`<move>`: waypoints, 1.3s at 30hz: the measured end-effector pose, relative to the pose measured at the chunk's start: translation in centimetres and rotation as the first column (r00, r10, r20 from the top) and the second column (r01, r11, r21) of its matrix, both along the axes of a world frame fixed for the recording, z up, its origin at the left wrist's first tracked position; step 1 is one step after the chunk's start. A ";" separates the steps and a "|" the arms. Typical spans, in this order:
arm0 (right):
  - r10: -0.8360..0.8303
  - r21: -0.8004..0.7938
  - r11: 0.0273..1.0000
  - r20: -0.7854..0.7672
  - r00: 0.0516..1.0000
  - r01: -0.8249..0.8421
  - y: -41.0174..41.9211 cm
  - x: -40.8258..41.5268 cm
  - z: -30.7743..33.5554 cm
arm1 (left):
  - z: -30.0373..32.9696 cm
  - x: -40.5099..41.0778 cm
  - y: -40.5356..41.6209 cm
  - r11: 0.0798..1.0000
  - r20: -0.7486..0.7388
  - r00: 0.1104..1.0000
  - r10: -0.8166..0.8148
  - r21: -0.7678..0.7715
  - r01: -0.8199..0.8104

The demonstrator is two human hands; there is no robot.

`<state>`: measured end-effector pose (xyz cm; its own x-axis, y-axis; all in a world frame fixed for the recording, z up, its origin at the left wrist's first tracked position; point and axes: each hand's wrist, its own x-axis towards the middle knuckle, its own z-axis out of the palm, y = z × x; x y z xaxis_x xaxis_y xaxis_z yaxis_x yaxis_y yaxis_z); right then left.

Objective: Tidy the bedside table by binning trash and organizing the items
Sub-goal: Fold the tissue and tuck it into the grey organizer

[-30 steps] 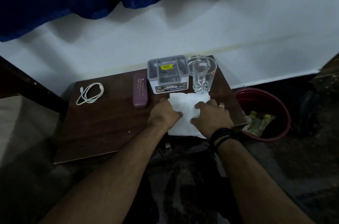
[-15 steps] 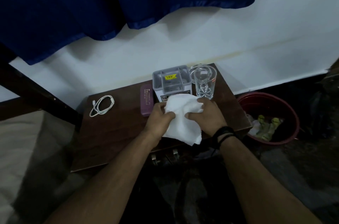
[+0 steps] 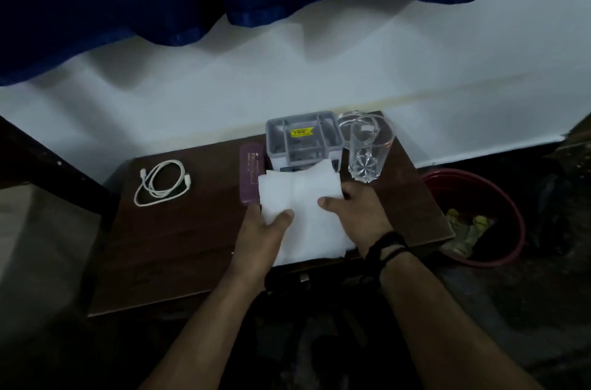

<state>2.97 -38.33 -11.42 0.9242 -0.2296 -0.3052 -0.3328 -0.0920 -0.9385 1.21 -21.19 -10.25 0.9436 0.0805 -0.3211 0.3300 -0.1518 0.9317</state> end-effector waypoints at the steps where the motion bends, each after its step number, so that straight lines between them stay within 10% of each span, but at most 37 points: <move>1: 0.011 -0.063 0.998 0.010 1.000 -0.010 0.3 0.3 0.1 | -0.1 0.0 0.2 1.000 0.037 0.999 -0.002 0.028 0.001; 17: 0.097 -0.527 0.842 -0.063 0.993 -0.116 -0.9 -0.4 1.7 | -1.6 1.9 2.3 0.900 0.067 0.986 -0.155 0.421 0.113; 22: 0.114 -0.605 0.781 -0.108 0.988 -0.156 -1.4 -1.0 1.3 | -1.5 2.2 2.1 0.731 0.008 0.960 -0.279 0.650 0.206; 39: 0.083 -0.661 0.750 0.070 0.994 -0.016 -1.7 1.2 1.9 | -1.1 2.5 2.0 0.619 -0.009 0.926 -0.377 0.741 0.259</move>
<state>4.15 -40.05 -9.51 0.9554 -0.2952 -0.0115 -0.2280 -0.7122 -0.6639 3.66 -19.14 -11.39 0.9828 -0.0846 -0.1644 0.0113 -0.8600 0.5101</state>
